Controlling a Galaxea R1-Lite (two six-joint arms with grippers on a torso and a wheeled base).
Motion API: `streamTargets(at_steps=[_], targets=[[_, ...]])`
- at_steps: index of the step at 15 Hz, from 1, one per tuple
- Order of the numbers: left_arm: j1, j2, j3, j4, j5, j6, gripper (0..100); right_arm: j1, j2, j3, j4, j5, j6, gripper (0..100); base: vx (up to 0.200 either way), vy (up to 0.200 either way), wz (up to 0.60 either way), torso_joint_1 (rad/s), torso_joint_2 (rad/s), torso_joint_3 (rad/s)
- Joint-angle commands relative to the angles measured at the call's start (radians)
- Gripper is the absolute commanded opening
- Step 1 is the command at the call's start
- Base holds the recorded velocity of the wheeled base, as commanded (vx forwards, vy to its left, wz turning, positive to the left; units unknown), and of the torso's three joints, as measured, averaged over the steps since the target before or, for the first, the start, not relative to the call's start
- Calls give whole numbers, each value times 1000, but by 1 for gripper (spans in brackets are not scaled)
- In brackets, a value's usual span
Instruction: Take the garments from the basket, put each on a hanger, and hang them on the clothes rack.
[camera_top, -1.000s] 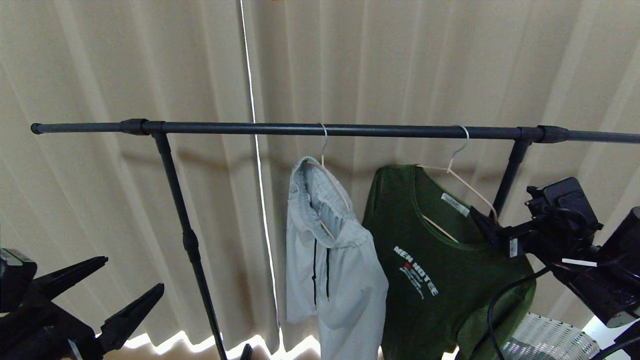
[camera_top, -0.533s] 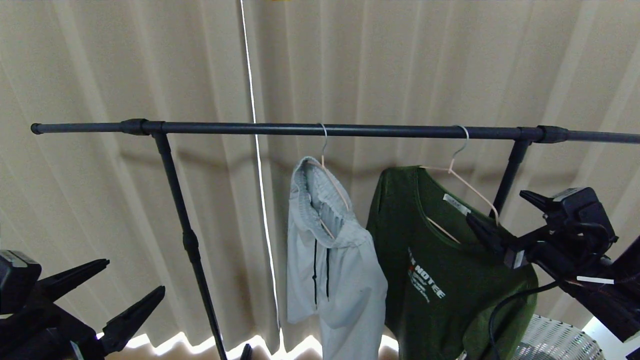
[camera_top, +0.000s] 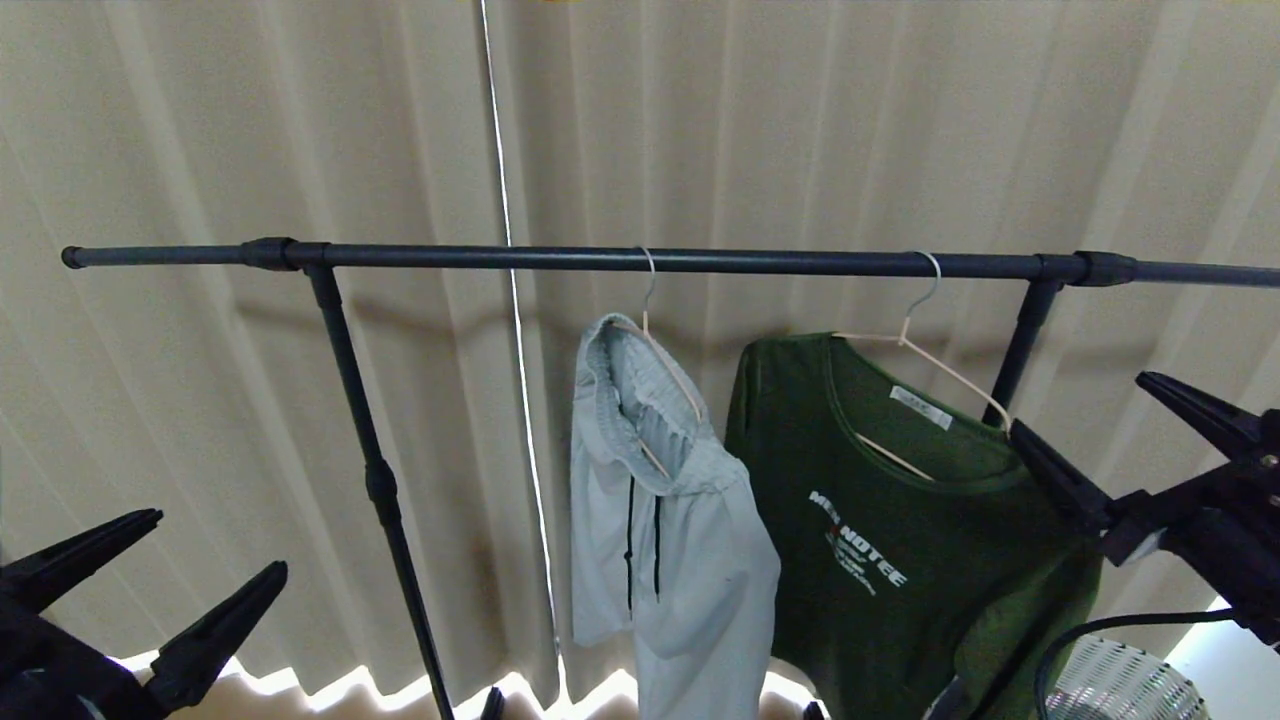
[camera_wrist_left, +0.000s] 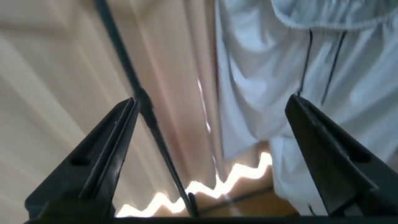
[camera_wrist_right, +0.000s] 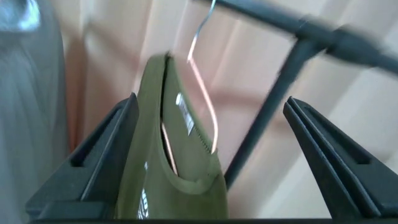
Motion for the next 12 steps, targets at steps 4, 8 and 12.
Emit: streamTargets(at_steps=[4, 8, 12], targets=[[162, -220, 36, 134, 68, -12, 100, -4, -398, 51, 287, -10, -2, 100, 0, 0, 0, 0, 0, 0], [185, -434, 36, 457, 57, -84, 100, -130, -861, -76, 1189, -17, -2, 100, 0, 0, 0, 0, 0, 0], [128, -562, 36, 665, 34, -129, 100, -277, -1166, -141, 1747, -24, 32, 100, 0, 0, 0, 0, 0, 0]])
